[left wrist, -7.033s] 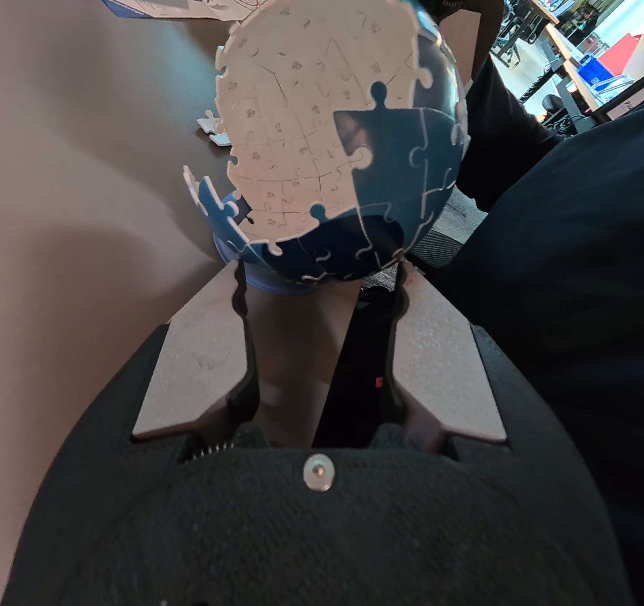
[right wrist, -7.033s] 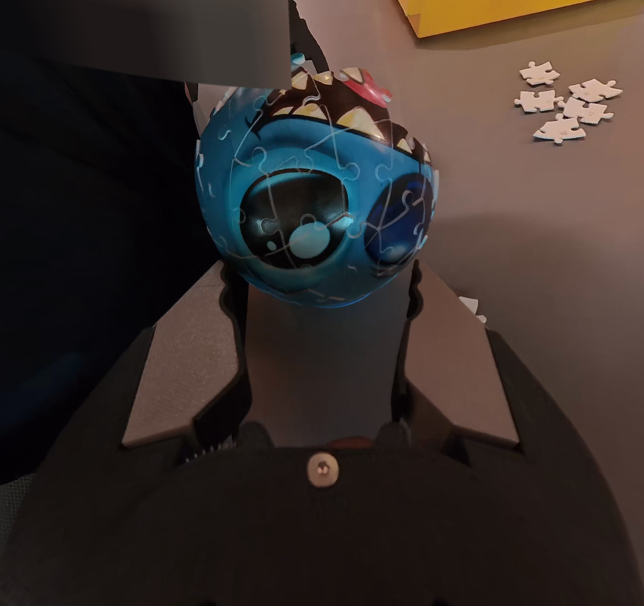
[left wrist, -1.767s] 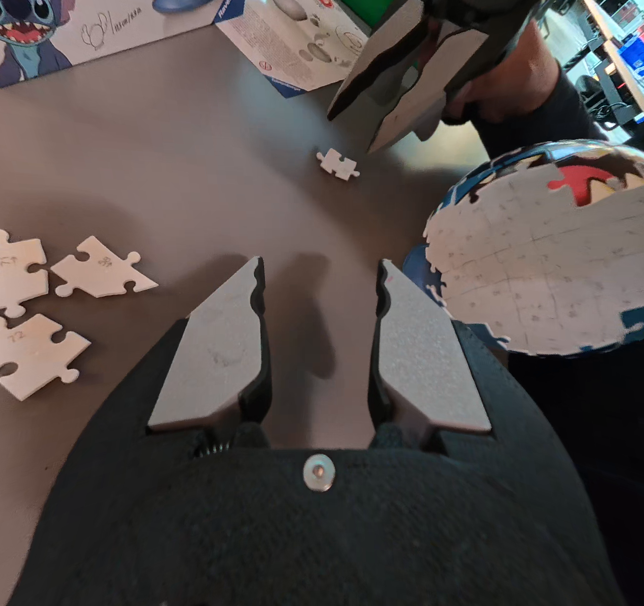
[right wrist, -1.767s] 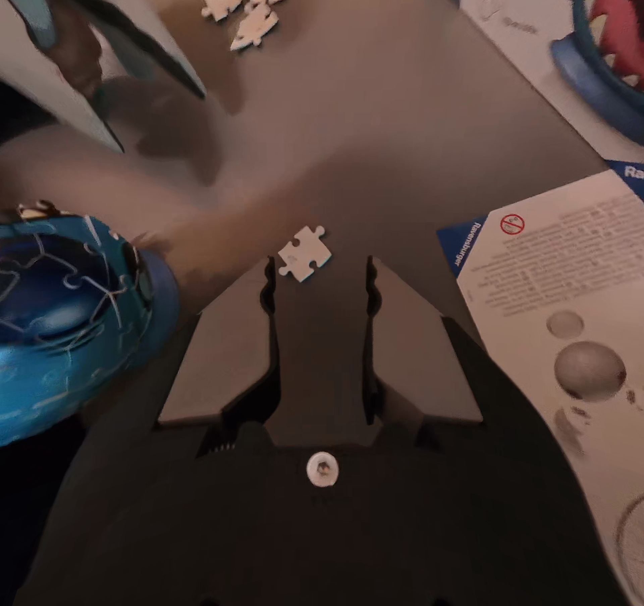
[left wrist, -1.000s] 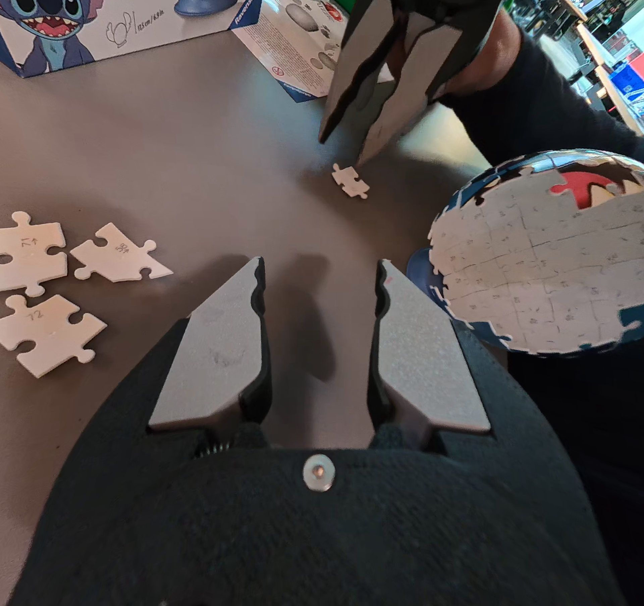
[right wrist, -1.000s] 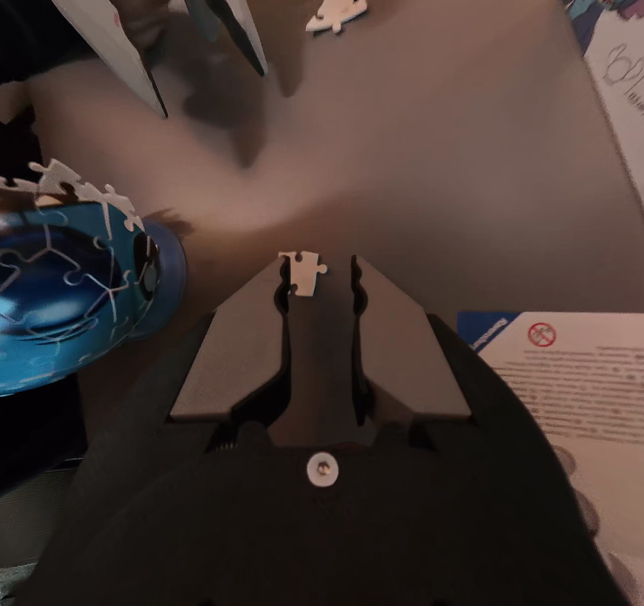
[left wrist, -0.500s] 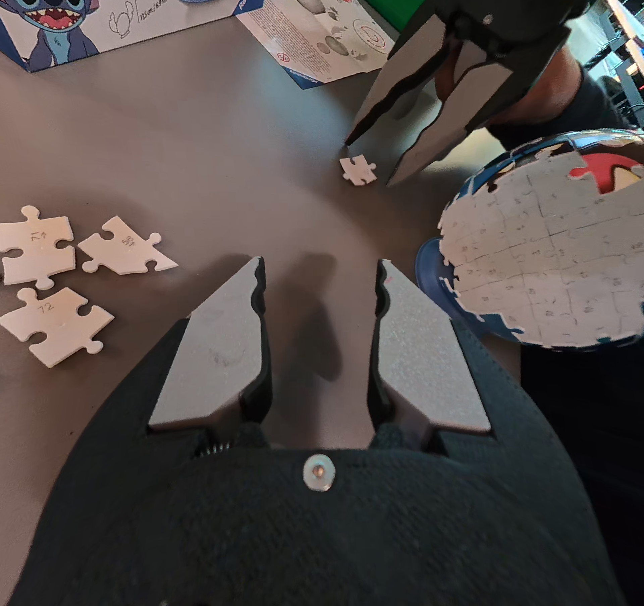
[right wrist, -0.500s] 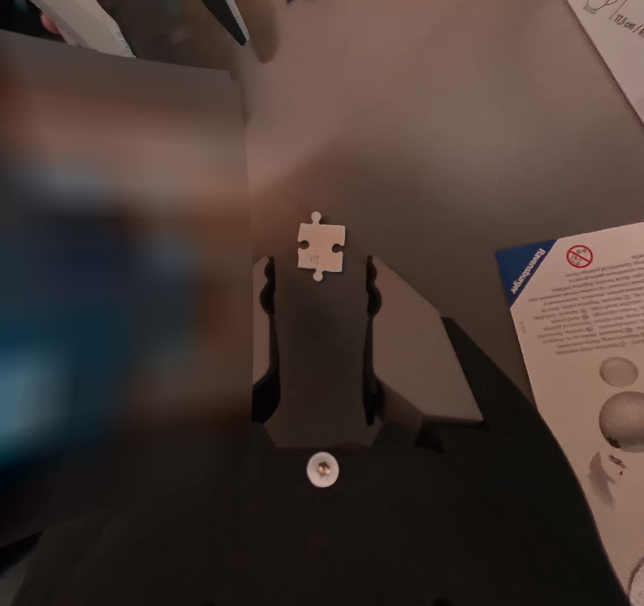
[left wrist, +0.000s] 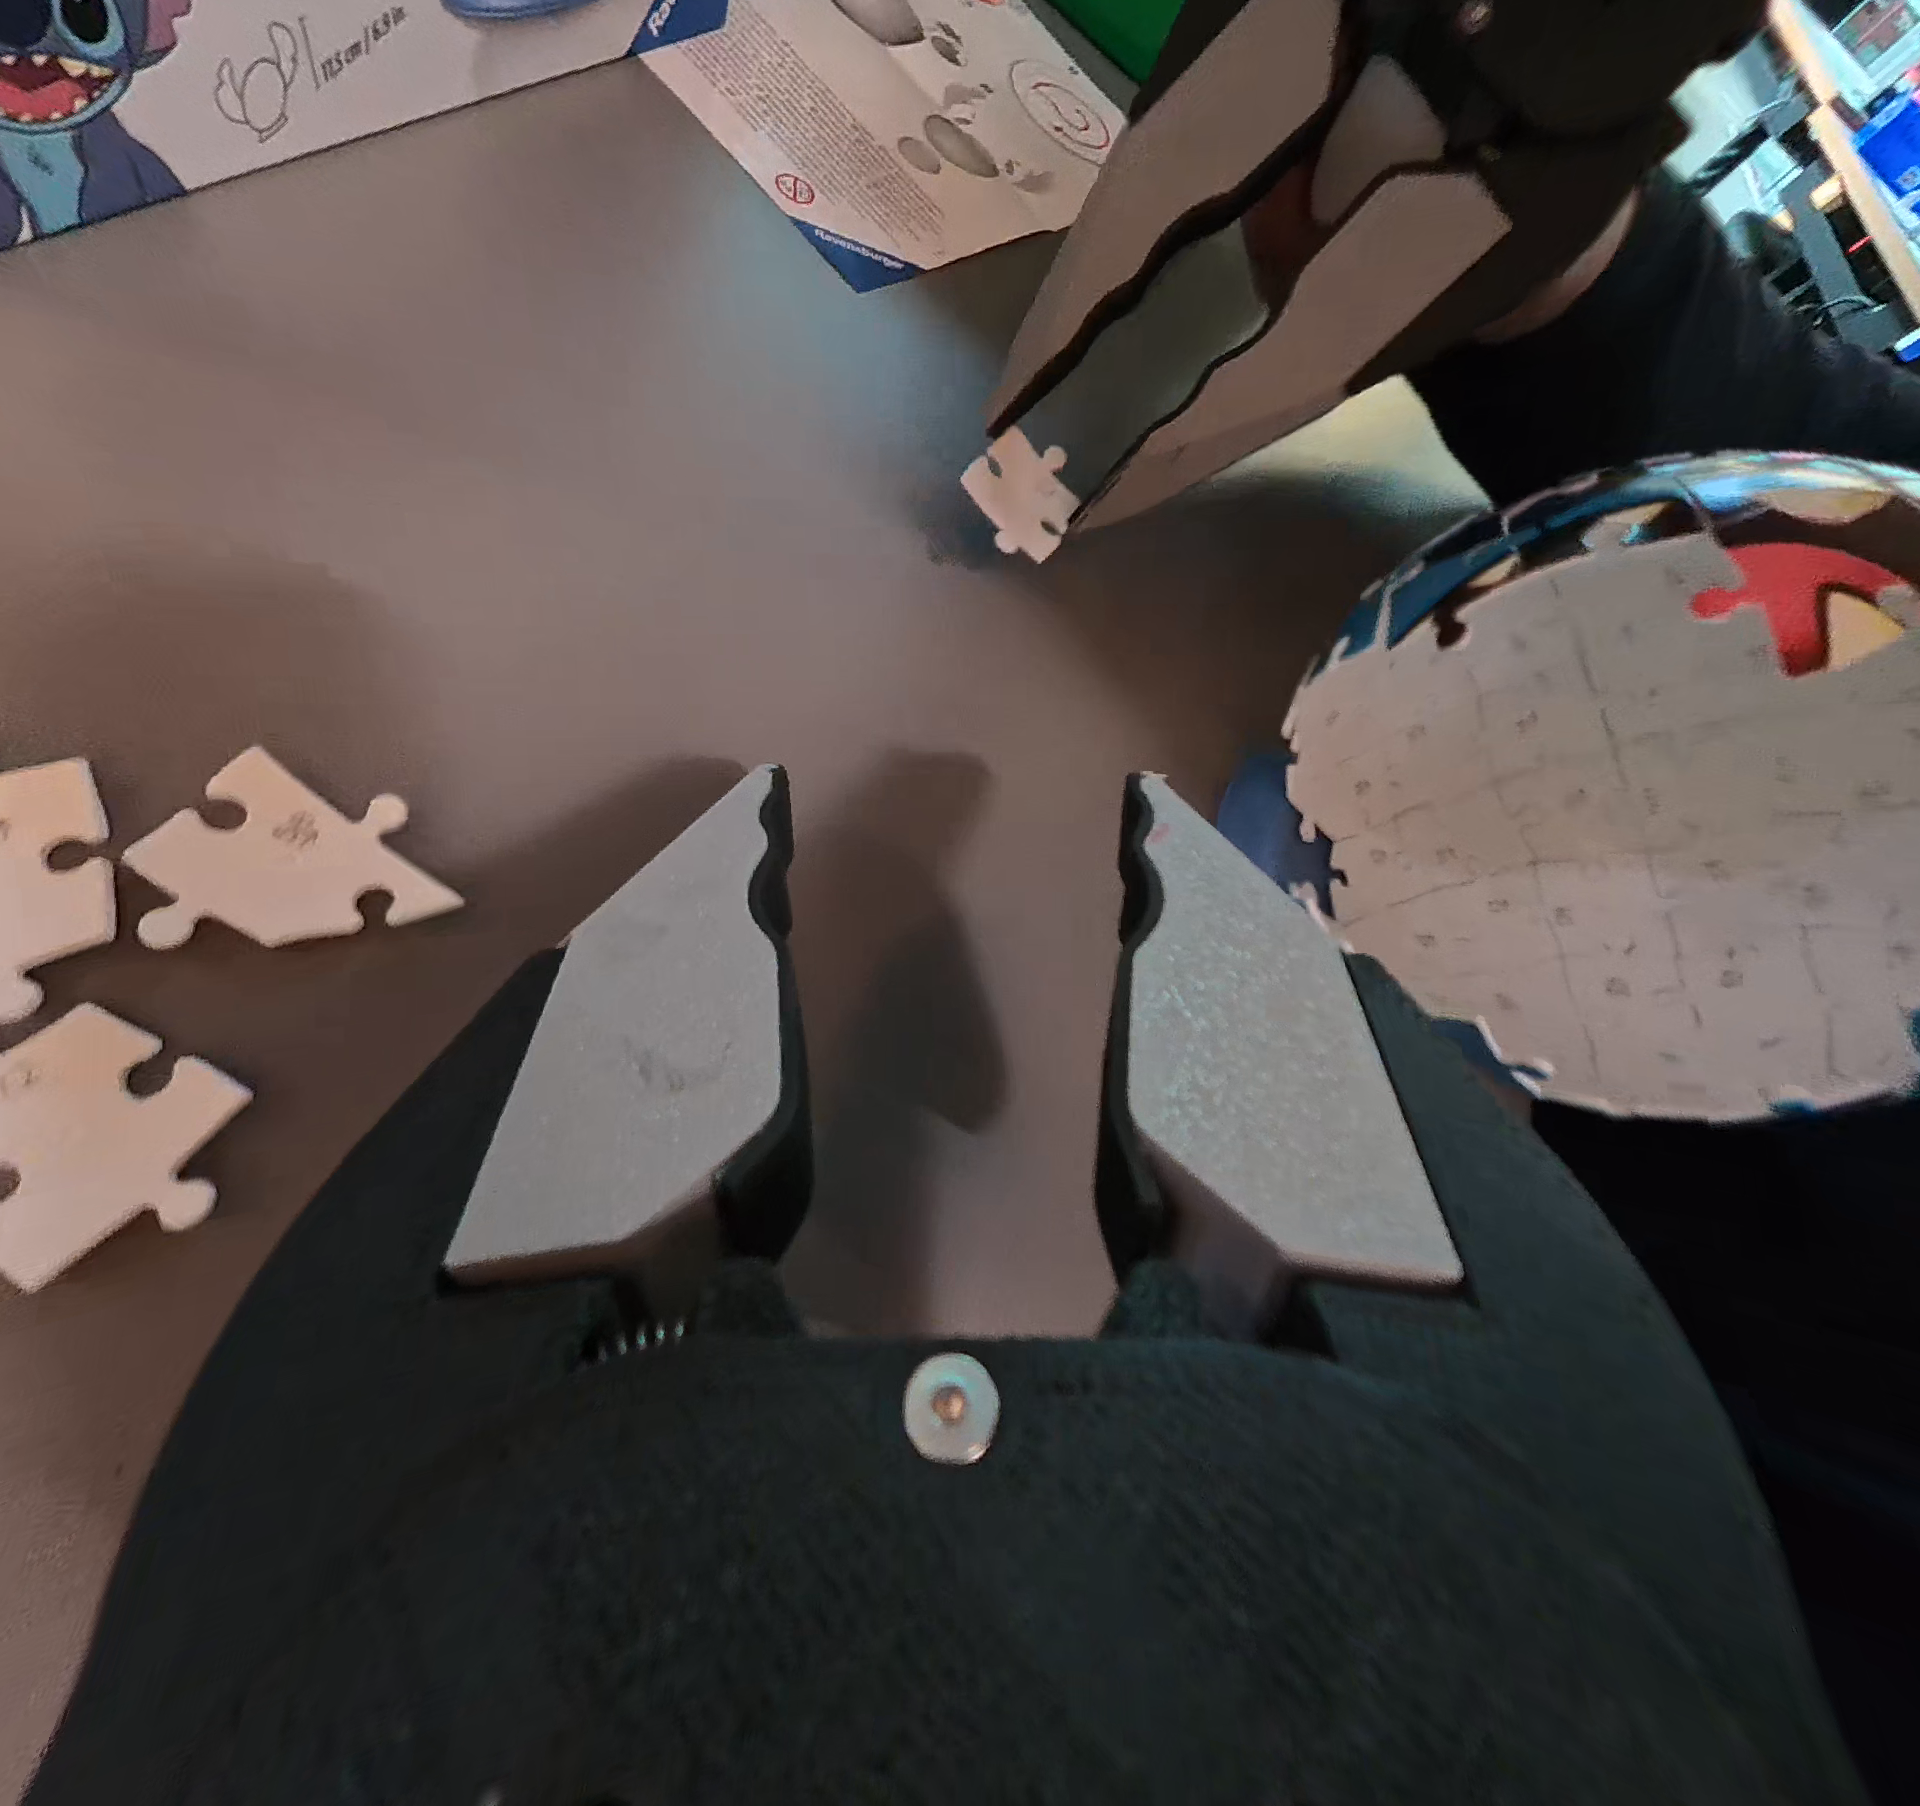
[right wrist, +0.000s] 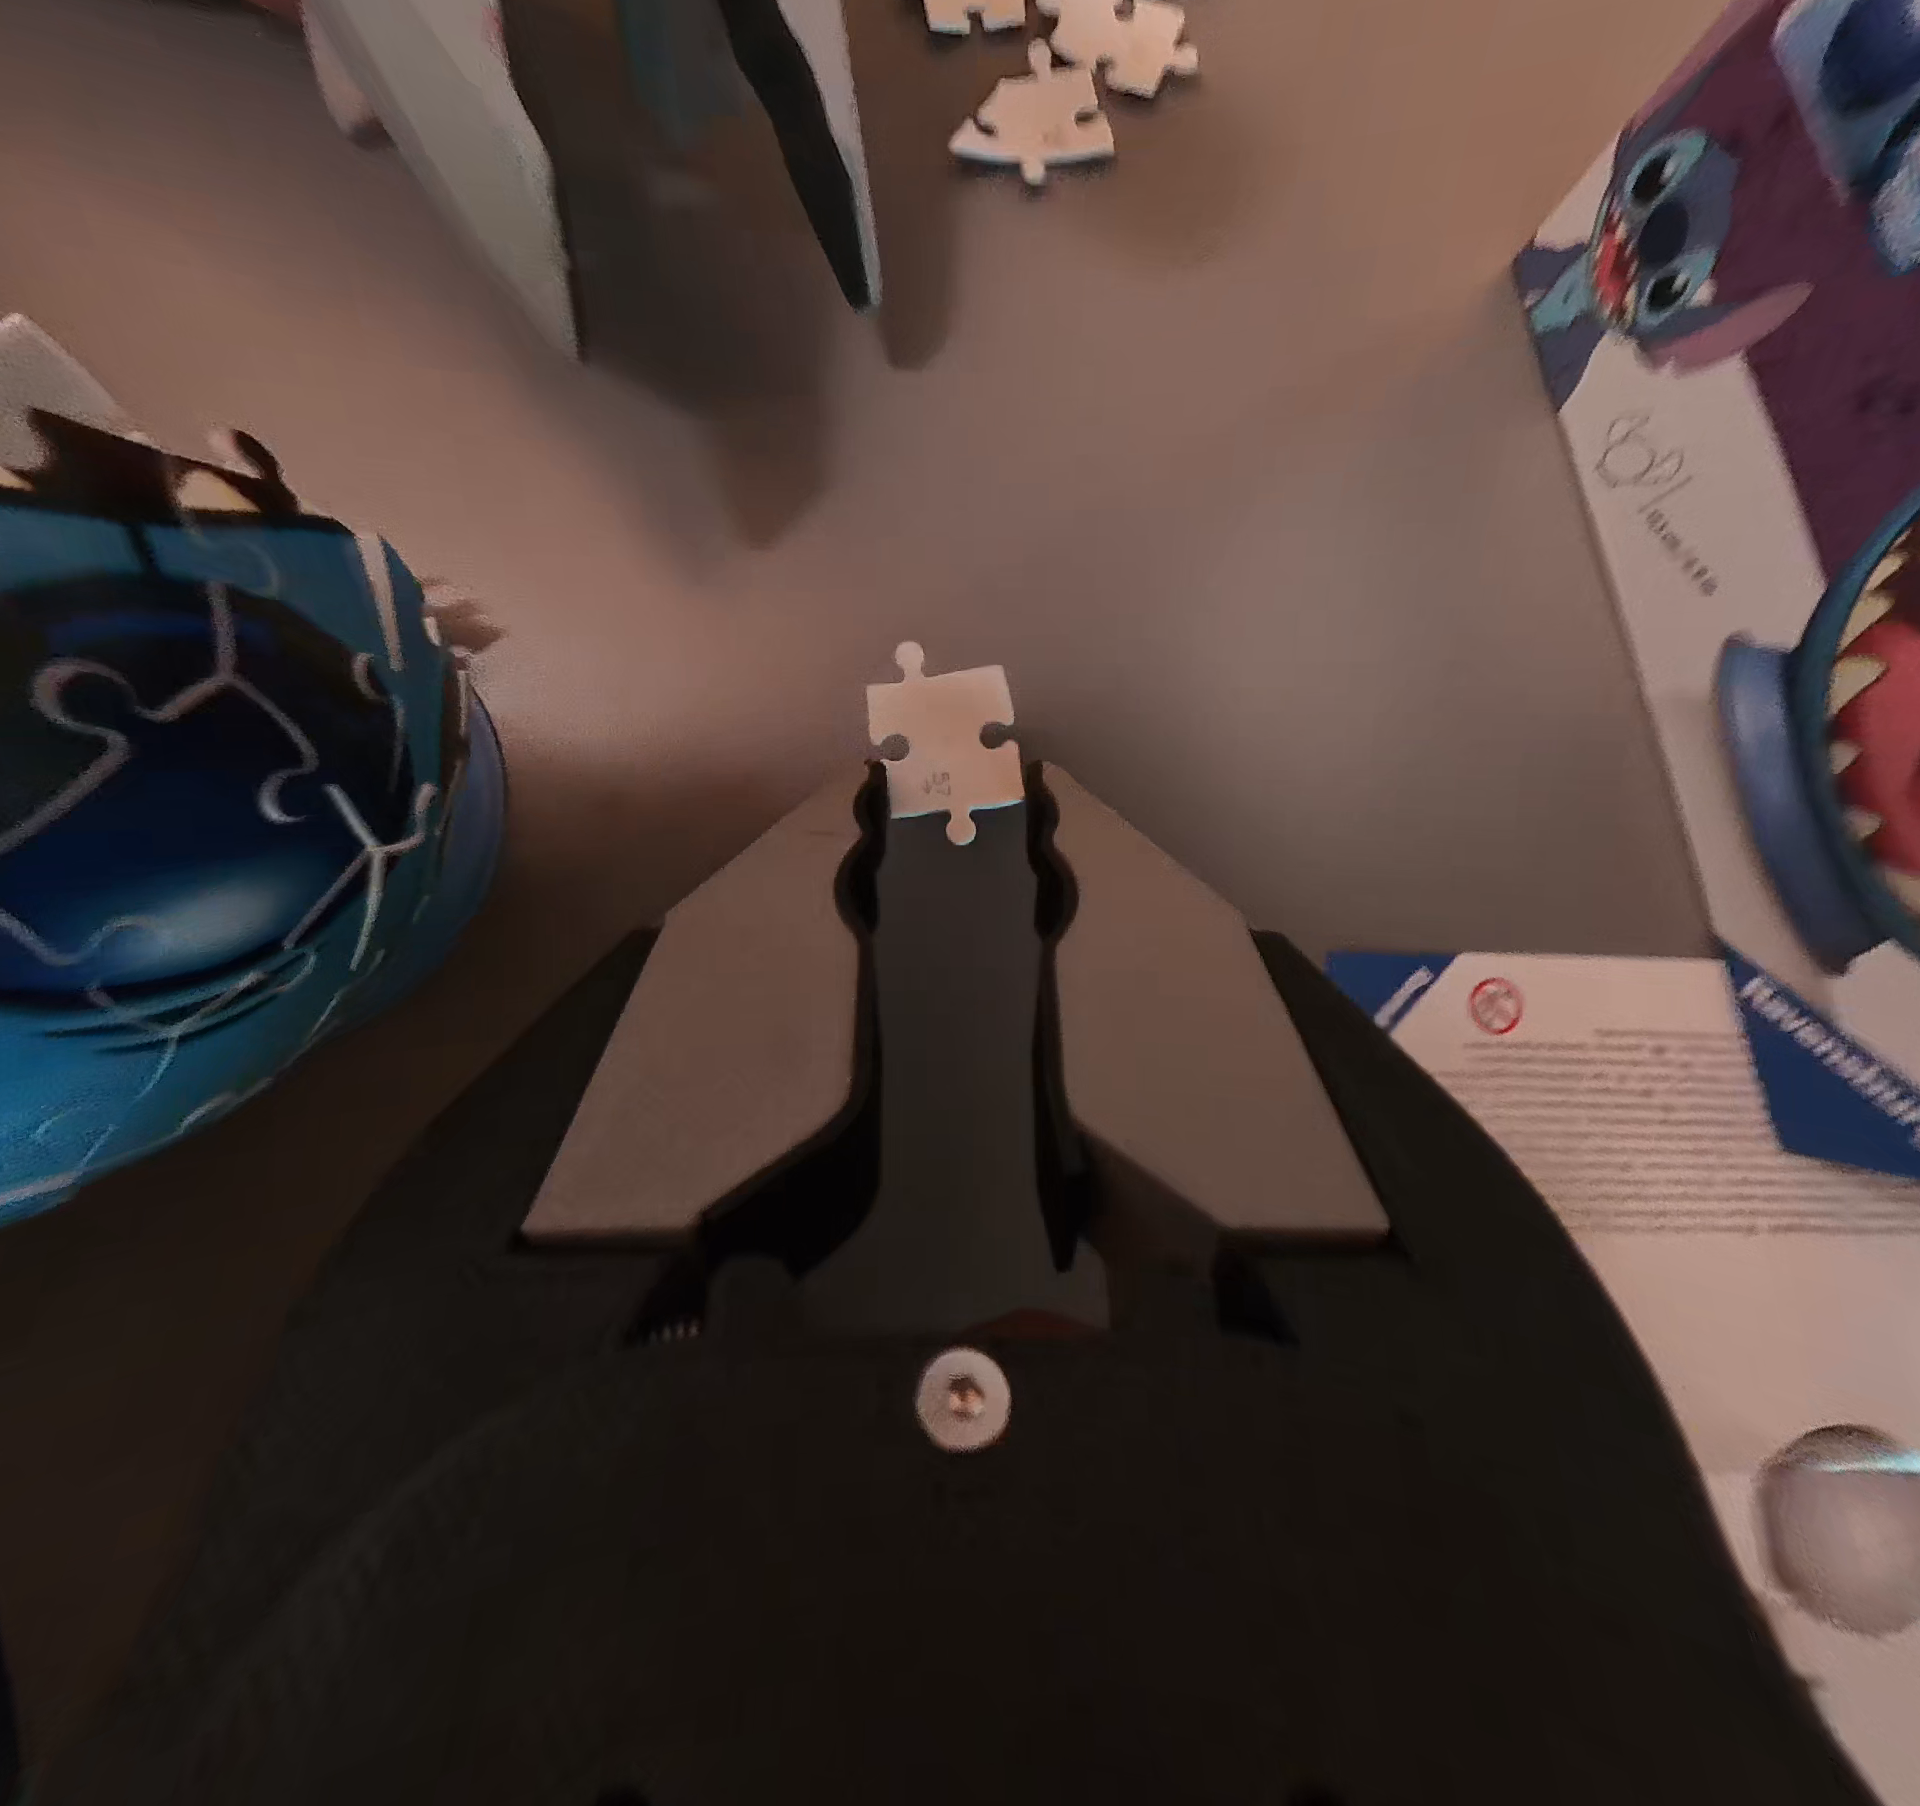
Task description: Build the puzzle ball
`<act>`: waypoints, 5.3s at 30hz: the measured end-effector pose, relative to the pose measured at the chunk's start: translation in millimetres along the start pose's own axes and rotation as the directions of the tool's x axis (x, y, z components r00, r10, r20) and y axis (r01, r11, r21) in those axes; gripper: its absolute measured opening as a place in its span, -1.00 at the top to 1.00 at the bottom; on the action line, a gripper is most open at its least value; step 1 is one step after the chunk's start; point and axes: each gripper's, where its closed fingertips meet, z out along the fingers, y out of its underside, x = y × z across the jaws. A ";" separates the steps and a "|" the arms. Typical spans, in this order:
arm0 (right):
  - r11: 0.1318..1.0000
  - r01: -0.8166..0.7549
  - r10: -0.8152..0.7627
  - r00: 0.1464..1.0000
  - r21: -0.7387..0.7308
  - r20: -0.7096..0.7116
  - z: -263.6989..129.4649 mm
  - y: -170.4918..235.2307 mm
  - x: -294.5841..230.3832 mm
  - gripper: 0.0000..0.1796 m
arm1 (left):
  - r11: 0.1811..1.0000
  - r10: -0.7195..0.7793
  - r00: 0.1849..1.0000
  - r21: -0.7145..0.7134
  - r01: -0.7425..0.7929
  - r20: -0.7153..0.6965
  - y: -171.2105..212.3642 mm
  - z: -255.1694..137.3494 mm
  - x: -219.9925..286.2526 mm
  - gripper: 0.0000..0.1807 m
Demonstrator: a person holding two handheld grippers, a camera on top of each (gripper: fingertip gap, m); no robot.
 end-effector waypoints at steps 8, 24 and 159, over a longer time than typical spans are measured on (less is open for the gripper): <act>0.962 0.270 -0.274 0.957 0.051 0.095 -4.9 -43.5 -4.8 0.74 | 0.989 -0.144 0.978 0.020 0.148 -0.150 -29.3 21.4 13.1 0.35; 0.947 0.288 -0.305 0.946 0.143 0.113 0.3 -57.7 -5.8 0.68 | 0.961 -0.191 0.932 0.134 0.241 -0.307 -46.1 15.1 19.0 1.00; 0.802 -0.429 0.494 0.868 0.415 -0.059 -21.3 17.8 -189.1 0.50 | 0.978 -0.094 0.993 0.195 0.079 0.065 6.4 -50.4 7.5 1.00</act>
